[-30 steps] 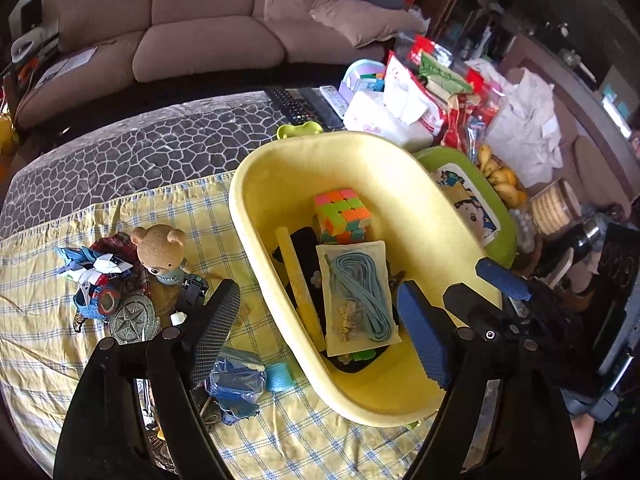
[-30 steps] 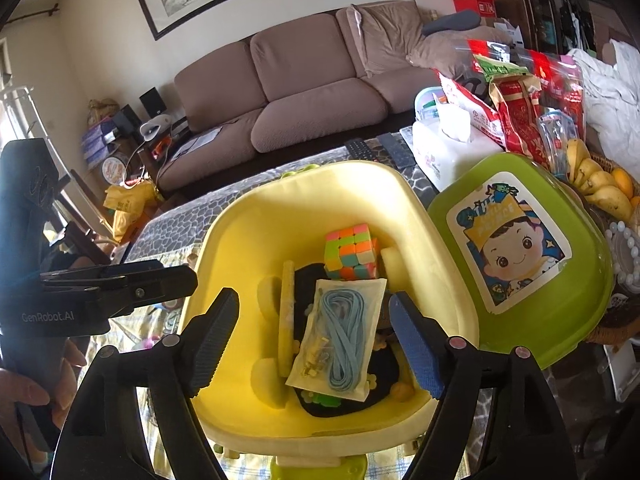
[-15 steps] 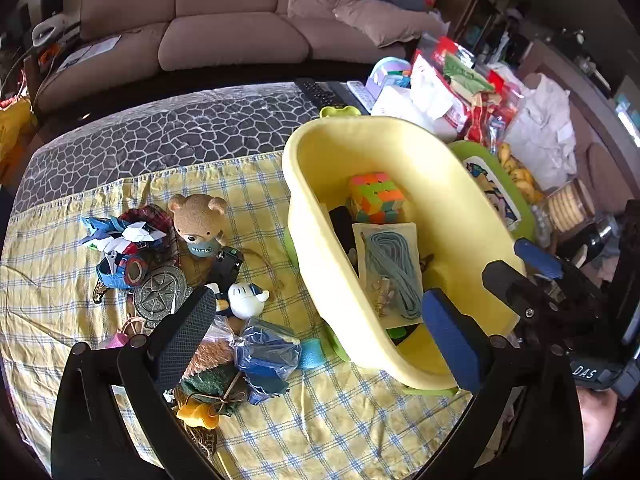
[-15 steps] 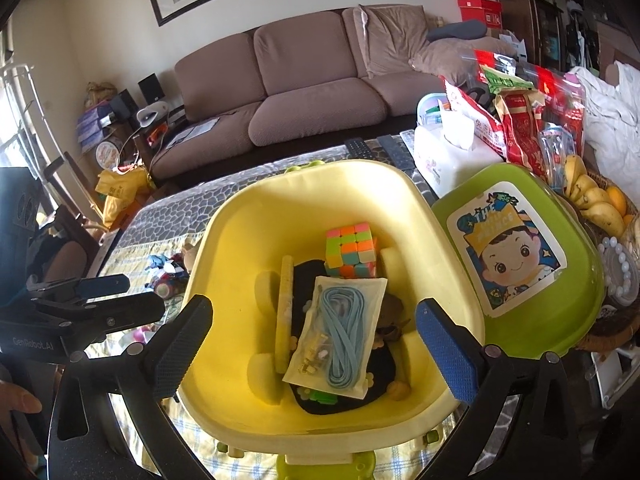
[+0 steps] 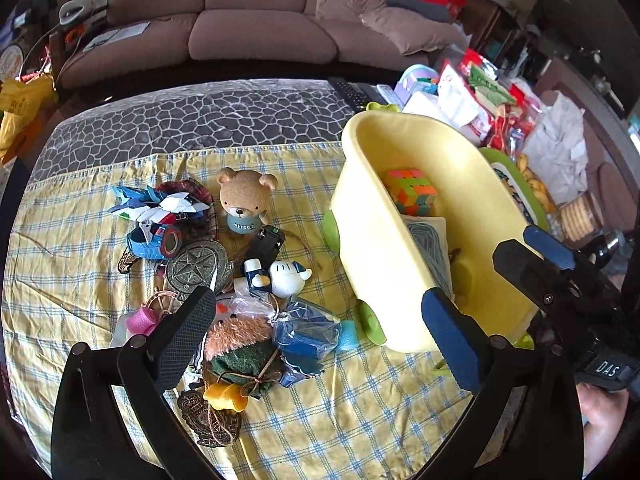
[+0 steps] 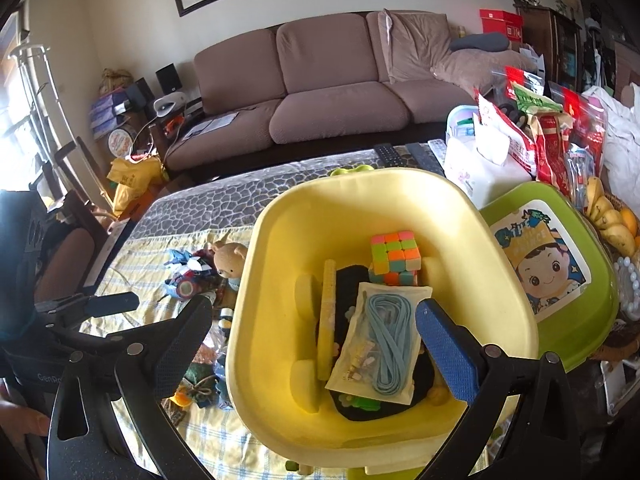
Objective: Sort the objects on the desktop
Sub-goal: 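Move both grippers toward the toy pile on the checked cloth, then grasp the silver toy blade with the left gripper while the right grasps the clear plastic ribbon, then lift the blade and ribbon and carry them over the yellow tub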
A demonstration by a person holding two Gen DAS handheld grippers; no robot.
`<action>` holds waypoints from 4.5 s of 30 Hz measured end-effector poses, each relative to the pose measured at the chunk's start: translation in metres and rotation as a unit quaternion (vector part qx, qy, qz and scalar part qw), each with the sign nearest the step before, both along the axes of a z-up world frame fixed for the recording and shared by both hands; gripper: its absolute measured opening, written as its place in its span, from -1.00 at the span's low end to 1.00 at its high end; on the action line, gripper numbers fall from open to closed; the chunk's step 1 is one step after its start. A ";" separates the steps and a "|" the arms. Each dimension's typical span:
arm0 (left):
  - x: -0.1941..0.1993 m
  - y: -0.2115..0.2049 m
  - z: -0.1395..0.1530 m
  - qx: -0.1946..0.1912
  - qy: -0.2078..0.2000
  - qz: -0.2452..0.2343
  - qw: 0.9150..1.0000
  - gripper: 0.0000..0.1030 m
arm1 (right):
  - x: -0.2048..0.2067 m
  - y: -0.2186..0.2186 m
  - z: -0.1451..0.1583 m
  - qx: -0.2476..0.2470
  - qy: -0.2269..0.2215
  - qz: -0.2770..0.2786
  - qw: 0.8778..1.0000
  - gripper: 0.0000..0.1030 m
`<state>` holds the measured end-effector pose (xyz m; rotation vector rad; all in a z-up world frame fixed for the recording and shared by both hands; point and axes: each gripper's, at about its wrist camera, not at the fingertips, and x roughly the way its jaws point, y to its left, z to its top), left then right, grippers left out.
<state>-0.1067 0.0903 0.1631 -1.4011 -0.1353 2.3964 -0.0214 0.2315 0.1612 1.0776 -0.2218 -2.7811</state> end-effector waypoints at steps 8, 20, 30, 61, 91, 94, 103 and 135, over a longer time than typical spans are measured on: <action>0.005 -0.045 -0.004 -0.002 0.010 0.047 0.999 1.00 | -0.007 -0.036 0.000 0.009 0.003 0.025 1.000 0.99; 0.013 -0.120 -0.034 -0.020 0.009 0.105 0.994 1.00 | -0.016 -0.088 -0.001 0.012 0.011 0.064 0.998 0.99; 0.008 -0.184 -0.052 0.000 0.002 0.148 0.989 1.00 | -0.021 -0.125 -0.002 0.002 0.020 0.093 0.995 0.99; 0.008 -0.152 -0.119 -0.010 -0.076 0.011 0.997 -0.01 | -0.063 -0.187 -0.106 -0.018 -0.131 0.138 0.982 -0.22; 0.004 -0.103 -0.141 -0.020 -0.085 -0.059 0.994 -0.75 | -0.071 -0.181 -0.113 -0.081 -0.149 0.133 0.977 -0.22; 0.002 -0.116 -0.125 0.003 -0.071 -0.040 0.997 -0.76 | -0.069 -0.180 -0.107 -0.083 -0.141 0.134 0.977 -0.21; -0.010 -0.200 -0.062 0.098 -0.009 0.051 0.994 -0.76 | -0.066 -0.185 -0.097 -0.082 -0.126 0.143 0.978 -0.09; -0.002 -0.247 -0.046 0.207 -0.009 0.062 0.976 -0.76 | -0.061 -0.228 -0.108 -0.135 -0.042 0.167 0.976 -0.86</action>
